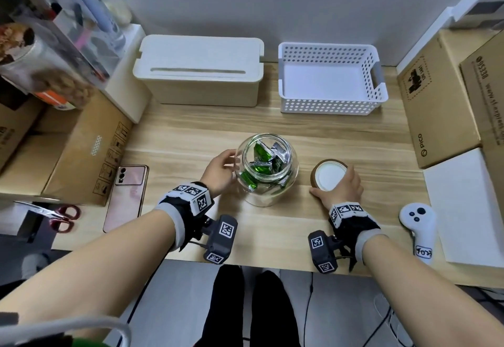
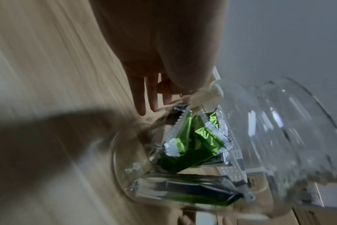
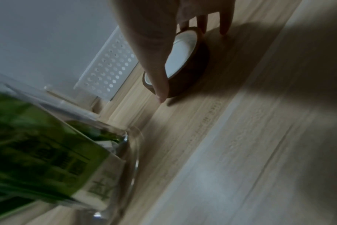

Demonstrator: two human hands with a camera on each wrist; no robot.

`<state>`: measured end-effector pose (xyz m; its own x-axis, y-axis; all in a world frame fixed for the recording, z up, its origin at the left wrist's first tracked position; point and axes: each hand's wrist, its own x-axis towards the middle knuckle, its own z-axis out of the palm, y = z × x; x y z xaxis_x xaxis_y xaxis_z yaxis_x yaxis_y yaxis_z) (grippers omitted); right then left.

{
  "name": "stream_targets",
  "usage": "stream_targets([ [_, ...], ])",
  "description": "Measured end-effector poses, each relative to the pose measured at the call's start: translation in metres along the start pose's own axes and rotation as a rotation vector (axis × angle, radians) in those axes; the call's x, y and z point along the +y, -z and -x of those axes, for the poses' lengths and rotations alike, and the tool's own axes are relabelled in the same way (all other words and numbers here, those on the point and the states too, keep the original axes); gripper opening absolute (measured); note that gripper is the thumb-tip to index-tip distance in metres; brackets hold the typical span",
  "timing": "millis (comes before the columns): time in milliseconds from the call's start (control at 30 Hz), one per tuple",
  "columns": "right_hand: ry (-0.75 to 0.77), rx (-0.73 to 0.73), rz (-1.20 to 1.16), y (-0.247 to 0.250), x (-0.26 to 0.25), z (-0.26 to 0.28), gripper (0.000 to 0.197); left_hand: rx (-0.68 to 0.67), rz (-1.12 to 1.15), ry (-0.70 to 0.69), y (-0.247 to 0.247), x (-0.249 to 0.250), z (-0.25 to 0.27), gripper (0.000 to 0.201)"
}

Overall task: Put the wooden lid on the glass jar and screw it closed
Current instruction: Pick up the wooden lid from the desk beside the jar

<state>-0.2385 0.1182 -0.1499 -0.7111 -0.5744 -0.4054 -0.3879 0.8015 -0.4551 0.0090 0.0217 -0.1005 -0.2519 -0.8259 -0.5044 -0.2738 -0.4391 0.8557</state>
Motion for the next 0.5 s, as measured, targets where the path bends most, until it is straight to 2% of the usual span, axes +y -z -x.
stream_targets([
  [133, 0.027, 0.041, -0.069, -0.003, -0.007, 0.003, 0.113, -0.035, -0.058, -0.043, 0.004, -0.006, -0.001, 0.048],
  [300, 0.052, 0.038, -0.205, 0.011, -0.020, 0.015, 0.107, 0.048, 0.030, -0.027, 0.006, 0.014, -0.003, 0.034],
  [500, 0.212, -0.013, -0.347, 0.057, -0.043, 0.031, 0.106, 0.149, 0.033, -0.160, 0.005, 0.059, -0.007, 0.035],
])
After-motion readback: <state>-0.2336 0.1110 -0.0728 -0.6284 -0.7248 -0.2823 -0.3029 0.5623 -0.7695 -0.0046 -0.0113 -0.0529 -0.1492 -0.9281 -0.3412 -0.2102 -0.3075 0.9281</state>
